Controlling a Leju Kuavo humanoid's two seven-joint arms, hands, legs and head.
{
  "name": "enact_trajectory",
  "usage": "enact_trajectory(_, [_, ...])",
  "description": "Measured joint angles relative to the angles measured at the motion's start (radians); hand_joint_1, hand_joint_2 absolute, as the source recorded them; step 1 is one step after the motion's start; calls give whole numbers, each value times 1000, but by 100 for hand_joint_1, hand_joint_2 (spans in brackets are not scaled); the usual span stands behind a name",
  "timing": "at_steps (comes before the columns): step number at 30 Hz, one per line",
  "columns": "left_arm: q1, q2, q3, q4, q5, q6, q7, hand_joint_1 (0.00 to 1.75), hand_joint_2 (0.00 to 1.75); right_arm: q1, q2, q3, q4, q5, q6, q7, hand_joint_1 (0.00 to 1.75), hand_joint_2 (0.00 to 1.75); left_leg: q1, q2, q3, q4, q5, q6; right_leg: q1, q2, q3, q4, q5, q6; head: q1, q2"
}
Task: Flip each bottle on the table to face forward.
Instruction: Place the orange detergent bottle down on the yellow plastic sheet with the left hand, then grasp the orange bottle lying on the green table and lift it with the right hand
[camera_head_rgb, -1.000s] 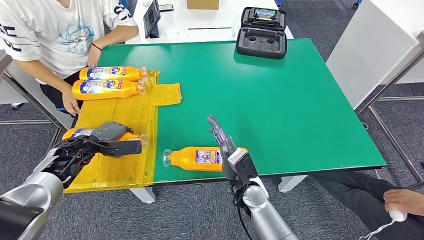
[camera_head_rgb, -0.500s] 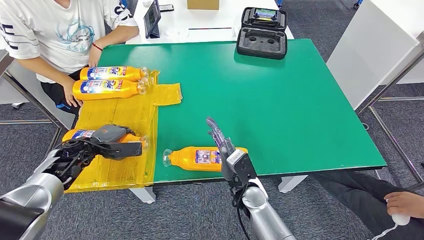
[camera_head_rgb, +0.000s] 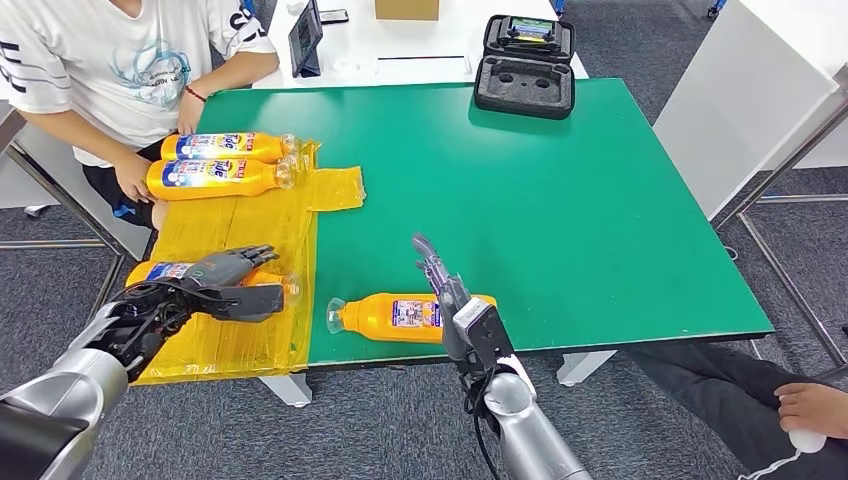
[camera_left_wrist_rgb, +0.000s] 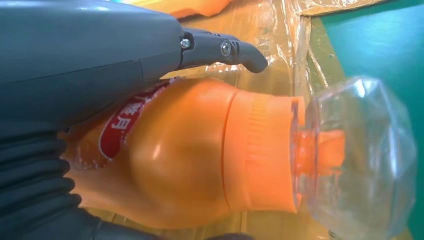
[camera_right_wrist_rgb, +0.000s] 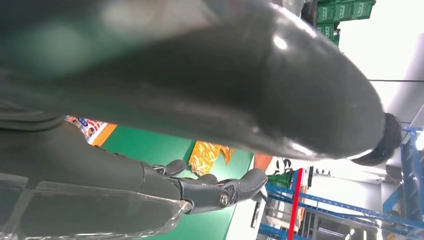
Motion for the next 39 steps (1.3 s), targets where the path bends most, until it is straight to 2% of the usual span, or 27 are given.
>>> enact_trajectory(19, [12,-4,51,0,91,-56,-45,0,0,11,0,-5,0,1,0,0,0,0,0,0,4,0,0,0,0,0,3,0,0,0,0,0])
enact_trajectory(25, [10,-2,87,-4,169,-146,-103,0,0,16,0,-7,0,5,-2,2,0,0,0,0,4,0,0,0,0,0,4,0,0,0,0,0])
enact_trajectory(28, [15,-1,109,-9,212,-146,-123,0,0,21,0,-7,0,7,-4,6,0,0,0,0,4,0,0,0,0,0,3,0,0,0,0,0])
enact_trajectory(30, [27,-4,129,-16,249,-82,-140,0,0,26,0,-8,-2,7,-8,9,0,0,0,0,4,0,0,0,0,0,3,0,0,0,0,0])
enact_trajectory(31, [37,-12,144,-22,281,-10,-162,0,0,30,0,-8,-4,7,-10,11,0,0,0,0,3,0,0,0,0,0,2,0,0,0,0,0])
enact_trajectory(34, [74,-56,222,-63,434,326,-251,0,0,37,2,-7,-10,1,-17,21,0,0,0,0,2,0,0,0,0,0,2,0,0,0,0,0])
enact_trajectory(36, [100,-84,267,-116,536,498,-276,0,0,35,7,-4,-10,-10,-21,24,0,0,0,0,1,0,0,0,0,0,1,0,0,0,0,0])
enact_trajectory(39, [142,-102,281,-225,661,632,-282,0,0,23,9,11,-2,-40,-30,20,0,0,-1,0,1,0,0,0,0,1,1,0,0,0,0,0])
